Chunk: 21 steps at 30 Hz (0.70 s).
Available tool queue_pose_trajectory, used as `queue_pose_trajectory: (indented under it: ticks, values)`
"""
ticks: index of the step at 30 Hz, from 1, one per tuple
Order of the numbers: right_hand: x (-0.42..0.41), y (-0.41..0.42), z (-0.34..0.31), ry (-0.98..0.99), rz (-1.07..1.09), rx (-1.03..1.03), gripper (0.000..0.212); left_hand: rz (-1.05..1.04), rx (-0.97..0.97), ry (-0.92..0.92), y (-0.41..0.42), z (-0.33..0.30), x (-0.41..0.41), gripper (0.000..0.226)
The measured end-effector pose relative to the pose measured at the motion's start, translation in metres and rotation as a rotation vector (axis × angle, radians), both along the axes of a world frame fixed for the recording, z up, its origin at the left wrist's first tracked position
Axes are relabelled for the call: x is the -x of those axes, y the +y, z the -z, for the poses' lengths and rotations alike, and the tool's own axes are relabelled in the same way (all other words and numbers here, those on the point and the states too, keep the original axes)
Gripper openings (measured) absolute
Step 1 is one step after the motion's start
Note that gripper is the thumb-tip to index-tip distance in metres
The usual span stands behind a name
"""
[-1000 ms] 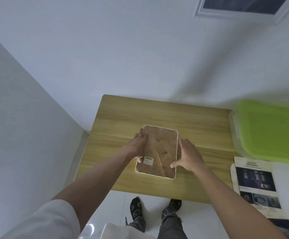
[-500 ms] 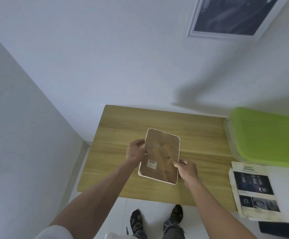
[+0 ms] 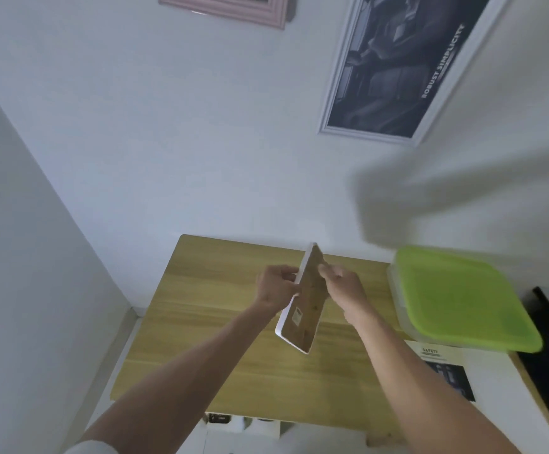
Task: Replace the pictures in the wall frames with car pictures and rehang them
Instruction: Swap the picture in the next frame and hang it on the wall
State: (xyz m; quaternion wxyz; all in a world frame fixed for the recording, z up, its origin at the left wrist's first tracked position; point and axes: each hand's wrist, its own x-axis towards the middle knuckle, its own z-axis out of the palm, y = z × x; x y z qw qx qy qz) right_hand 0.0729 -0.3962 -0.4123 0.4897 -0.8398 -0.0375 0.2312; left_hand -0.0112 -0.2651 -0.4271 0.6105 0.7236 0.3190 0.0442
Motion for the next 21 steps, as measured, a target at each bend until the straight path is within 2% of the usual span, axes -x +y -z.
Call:
queue_pose_trajectory:
  ticks: [3,4,7,9,13,16,19,21]
  values:
    - [-0.017,-0.001,-0.029,-0.014,0.024,-0.055,0.056,0.03,-0.088,-0.092,-0.028,-0.019,-0.006,0.044]
    - [-0.02,-0.004,-0.036,-0.001,0.046,-0.097,0.054,0.035,-0.106,-0.113,-0.036,-0.025,-0.007,0.043]
    - [-0.029,-0.029,-0.055,0.004,0.076,-0.228,0.022,0.056,-0.142,-0.169,-0.062,-0.037,-0.014,0.043]
    - [-0.036,-0.052,-0.061,-0.018,0.09,-0.268,0.014,0.079,-0.161,-0.212,-0.083,-0.043,-0.019,0.043]
    - [-0.052,-0.108,-0.082,-0.097,0.067,-0.274,0.018,0.125,-0.19,-0.3,-0.133,-0.065,-0.031,0.036]
    - [-0.064,-0.148,-0.108,-0.187,0.056,-0.284,0.02,0.026,-0.316,-0.413,-0.153,-0.087,-0.048,0.033]
    - [-0.078,-0.188,-0.134,-0.25,0.034,-0.272,0.018,-0.053,-0.523,-0.399,-0.158,-0.114,-0.066,0.047]
    - [-0.089,-0.213,-0.149,-0.29,0.014,-0.265,0.018,-0.039,-0.575,-0.335,-0.161,-0.134,-0.077,0.057]
